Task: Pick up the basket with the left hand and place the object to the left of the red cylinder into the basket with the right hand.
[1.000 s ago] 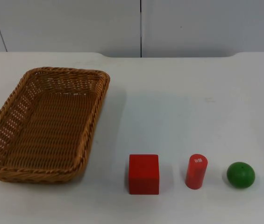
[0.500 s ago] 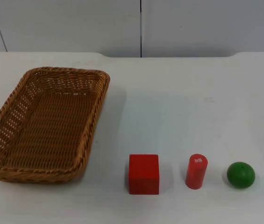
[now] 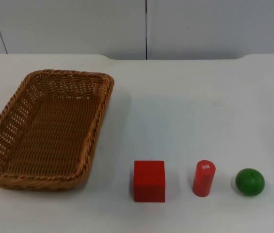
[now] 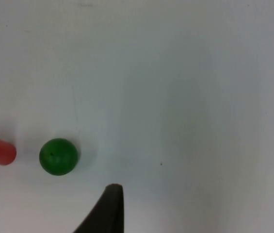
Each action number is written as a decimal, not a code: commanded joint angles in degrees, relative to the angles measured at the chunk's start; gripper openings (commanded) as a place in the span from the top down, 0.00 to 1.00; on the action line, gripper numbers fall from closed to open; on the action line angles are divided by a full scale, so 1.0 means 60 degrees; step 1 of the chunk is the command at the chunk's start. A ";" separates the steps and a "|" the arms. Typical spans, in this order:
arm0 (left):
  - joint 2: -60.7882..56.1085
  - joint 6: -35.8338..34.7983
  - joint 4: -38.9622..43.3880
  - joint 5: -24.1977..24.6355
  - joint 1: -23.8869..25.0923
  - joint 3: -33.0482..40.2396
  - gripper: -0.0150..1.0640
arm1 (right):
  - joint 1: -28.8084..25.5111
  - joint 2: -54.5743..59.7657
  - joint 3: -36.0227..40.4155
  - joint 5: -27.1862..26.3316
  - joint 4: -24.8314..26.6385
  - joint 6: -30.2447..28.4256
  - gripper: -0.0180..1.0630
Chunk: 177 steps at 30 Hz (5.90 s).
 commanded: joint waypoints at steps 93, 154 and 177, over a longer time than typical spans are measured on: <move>0.2159 0.3937 -0.3877 0.2499 0.2759 0.0402 0.99 | -0.0004 0.1492 -0.0952 0.0775 0.4199 -0.4621 0.01; 0.2159 0.3937 -0.3966 0.2591 0.2759 0.0402 0.99 | 0.6628 0.7018 -0.5930 -0.0302 0.1544 -0.6990 0.99; 0.2159 0.3981 -0.4119 0.2568 0.2759 0.0402 0.99 | 0.7080 1.0438 -1.1195 0.1272 0.3249 -0.5779 0.99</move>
